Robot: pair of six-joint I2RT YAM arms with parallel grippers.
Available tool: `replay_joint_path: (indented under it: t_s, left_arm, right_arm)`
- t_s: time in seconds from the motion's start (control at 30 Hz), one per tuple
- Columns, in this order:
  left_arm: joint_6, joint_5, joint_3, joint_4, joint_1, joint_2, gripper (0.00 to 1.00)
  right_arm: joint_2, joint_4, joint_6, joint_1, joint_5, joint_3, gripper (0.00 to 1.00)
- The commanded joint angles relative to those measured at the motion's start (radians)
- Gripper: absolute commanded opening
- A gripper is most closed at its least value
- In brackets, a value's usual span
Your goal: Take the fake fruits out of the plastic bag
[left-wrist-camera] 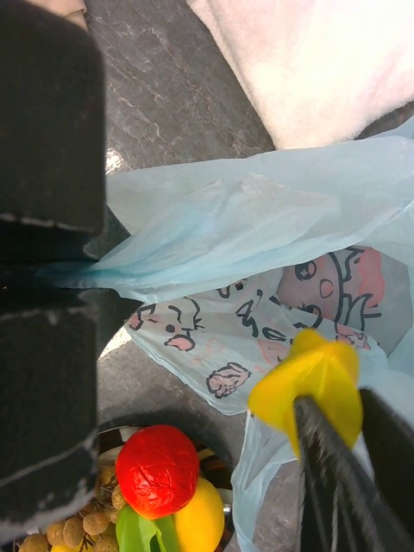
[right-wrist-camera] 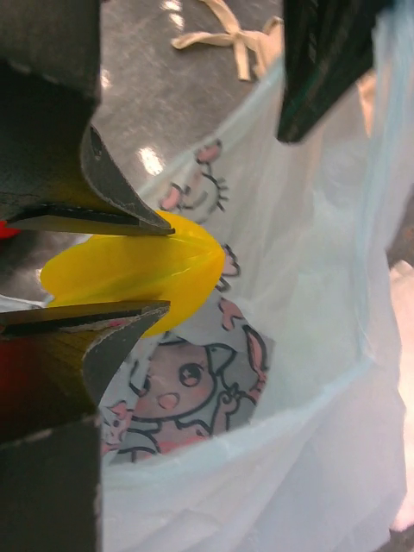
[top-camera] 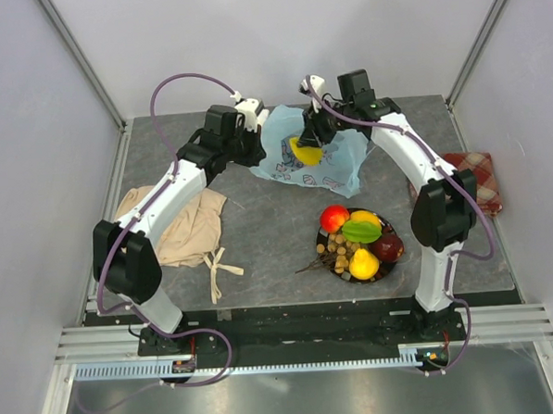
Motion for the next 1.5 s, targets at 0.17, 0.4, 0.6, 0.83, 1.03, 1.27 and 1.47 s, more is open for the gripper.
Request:
replay_joint_path:
  t_s: [0.17, 0.4, 0.6, 0.83, 1.03, 1.27, 1.47]
  left_arm:
    - [0.004, -0.004, 0.047, 0.032, 0.004, 0.004, 0.02]
    - [-0.016, 0.011, 0.051, 0.037, 0.002, -0.008, 0.02]
    - [-0.002, 0.013, 0.036, 0.029, 0.002, -0.045, 0.02]
    - [0.027, -0.004, -0.007, 0.048, 0.002, -0.075, 0.02]
    - [0.029, -0.006, -0.004, 0.04, 0.002, -0.083, 0.02]
    - [0.041, -0.016, -0.001, 0.038, 0.002, -0.089, 0.02]
    - [0.05, -0.024, -0.009, 0.034, 0.002, -0.097, 0.02]
  right_arm:
    - [-0.29, -0.459, -0.309, 0.001, -0.038, -0.084, 0.31]
    - [-0.437, -0.657, -0.425, 0.002, 0.083, -0.292, 0.31]
    - [-0.497, -0.769, -0.412, -0.005, 0.146, -0.371, 0.31]
    - [-0.583, -0.779, -0.414, -0.015, 0.211, -0.479, 0.31]
    - [-0.594, -0.701, -0.353, -0.05, 0.186, -0.581, 0.31]
    - [-0.605, -0.61, -0.325, -0.065, 0.16, -0.638, 0.32]
    - [-0.616, -0.555, -0.307, -0.067, 0.094, -0.684, 0.34]
